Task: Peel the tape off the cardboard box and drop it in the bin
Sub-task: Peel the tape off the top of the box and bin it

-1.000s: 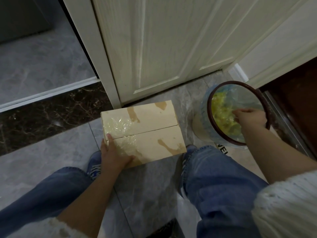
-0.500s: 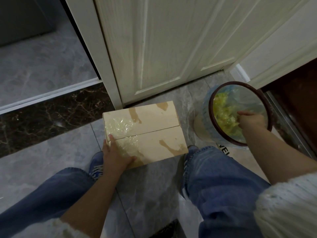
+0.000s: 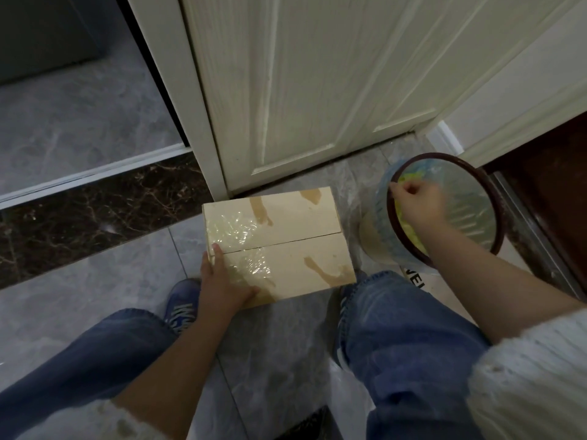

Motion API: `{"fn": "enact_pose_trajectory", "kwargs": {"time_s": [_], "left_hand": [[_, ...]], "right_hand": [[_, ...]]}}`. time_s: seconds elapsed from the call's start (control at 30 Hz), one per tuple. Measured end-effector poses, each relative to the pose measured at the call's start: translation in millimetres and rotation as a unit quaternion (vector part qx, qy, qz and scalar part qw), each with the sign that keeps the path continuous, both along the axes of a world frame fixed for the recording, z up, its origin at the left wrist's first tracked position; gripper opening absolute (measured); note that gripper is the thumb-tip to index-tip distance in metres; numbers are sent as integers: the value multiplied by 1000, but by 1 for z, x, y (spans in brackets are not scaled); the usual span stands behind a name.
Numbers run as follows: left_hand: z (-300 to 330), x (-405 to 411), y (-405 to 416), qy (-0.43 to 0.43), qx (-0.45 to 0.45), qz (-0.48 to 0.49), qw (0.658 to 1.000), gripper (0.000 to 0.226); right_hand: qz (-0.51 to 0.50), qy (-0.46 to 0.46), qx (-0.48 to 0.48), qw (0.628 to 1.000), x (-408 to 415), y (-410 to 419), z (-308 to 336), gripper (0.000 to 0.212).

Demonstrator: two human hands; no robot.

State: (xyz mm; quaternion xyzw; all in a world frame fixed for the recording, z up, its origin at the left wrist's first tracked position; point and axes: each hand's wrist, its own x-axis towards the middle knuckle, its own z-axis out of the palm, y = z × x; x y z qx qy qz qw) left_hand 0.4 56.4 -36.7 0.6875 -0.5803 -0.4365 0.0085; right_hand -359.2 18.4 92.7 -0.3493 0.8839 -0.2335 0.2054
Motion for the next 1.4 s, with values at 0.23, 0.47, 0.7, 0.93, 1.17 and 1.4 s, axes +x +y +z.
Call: {"fn": "enact_pose_trajectory", "kwargs": {"time_s": [0.23,0.47,0.7,0.93,1.17,1.4], "left_hand": [[-2,-16,-4,10,11,-28,999,143],[-4,-15,-2,14,2,-11,1000,144],[-3,-16,-3,3,2,-13,1000,140],[-2,-16,-1,37,3,17,999,134],[1,-18,-1,32,12,19,999,132],[7,-18,-2,45,15,23,999,129]], "right_hand": [[311,-54,73,946,88,-24,-27,14],[441,-18,150,885,141,-30,-78,59],[444,10,187,877,167,-18,-101,75],[396,34,136,907,176,-16,-106,73],[372,-20,97,923,178,-13,-112,64],[348,-3,87,934,186,-14,-117,57]]}}
